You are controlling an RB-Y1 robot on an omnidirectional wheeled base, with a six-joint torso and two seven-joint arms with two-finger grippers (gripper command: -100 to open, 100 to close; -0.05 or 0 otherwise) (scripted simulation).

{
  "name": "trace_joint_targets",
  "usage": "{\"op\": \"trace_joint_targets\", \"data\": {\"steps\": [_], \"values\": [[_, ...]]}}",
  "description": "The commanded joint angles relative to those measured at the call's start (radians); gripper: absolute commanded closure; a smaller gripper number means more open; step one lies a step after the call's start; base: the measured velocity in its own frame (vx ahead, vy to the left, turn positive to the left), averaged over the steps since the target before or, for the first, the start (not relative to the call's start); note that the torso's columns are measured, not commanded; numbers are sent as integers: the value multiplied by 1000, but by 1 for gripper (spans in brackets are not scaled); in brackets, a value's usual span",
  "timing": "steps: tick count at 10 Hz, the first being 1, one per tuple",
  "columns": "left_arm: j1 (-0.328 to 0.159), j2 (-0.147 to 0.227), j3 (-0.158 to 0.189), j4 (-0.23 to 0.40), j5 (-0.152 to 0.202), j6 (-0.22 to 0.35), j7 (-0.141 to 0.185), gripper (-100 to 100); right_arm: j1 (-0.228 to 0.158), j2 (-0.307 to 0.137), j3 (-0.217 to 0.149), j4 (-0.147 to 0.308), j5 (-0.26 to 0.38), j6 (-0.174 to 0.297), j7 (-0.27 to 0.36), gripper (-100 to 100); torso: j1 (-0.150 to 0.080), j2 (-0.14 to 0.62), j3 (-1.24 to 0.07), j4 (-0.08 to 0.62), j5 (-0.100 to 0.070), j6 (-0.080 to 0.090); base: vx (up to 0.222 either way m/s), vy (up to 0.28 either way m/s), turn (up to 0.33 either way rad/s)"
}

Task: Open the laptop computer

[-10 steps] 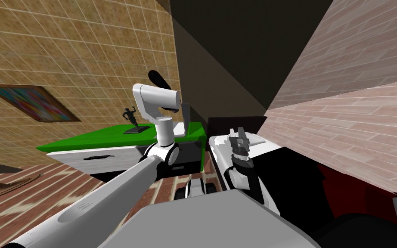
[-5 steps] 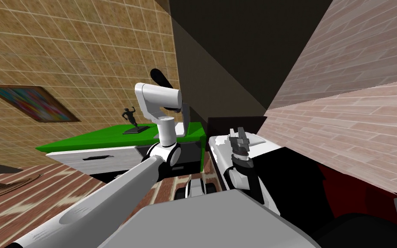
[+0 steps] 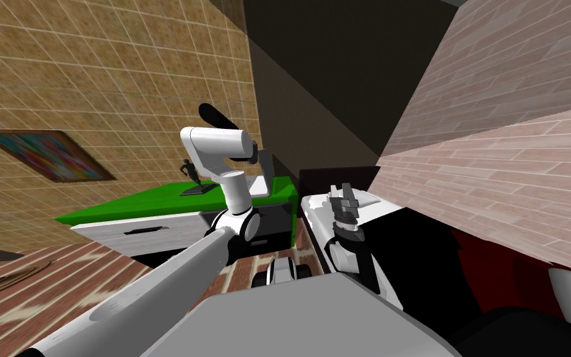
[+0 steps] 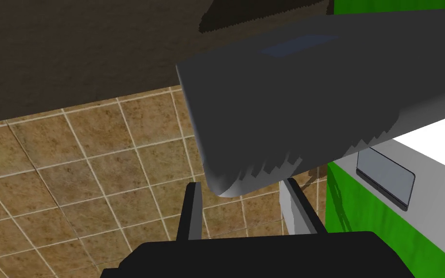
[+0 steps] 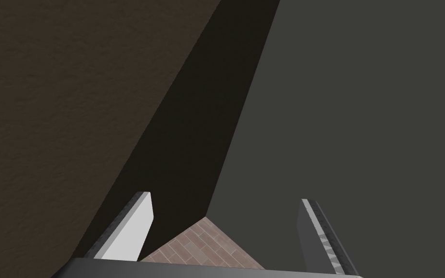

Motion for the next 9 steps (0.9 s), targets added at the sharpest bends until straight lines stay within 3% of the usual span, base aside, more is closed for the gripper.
{"op": "trace_joint_targets", "data": {"steps": [1, 3, 4, 9], "values": [[29, -4, 57, -13, 23, -8, 55, 100, 0, 0, 0, 0, 0, 0, 0, 0, -3, -1, -1, 0, -1, 1, -17, 104, -11], [47, -10, 93, -33, 40, -16, 94, 100, 0, 0, 0, 0, 0, 0, 0, 0, -10, 0, 0, 1, -5, 5, -10, 102, -13], [42, -7, 80, -38, 33, -14, 78, 100, 0, 0, 0, 0, 0, 0, 0, 0, -14, 0, 0, 2, -7, 6, -8, 46, 11], [150, -10, 172, 27, 145, -175, 202, 100, 0, 0, 0, 0, 0, 0, 0, 0, -17, 8, 6, 5, -8, 8, -47, 62, -15]]}}
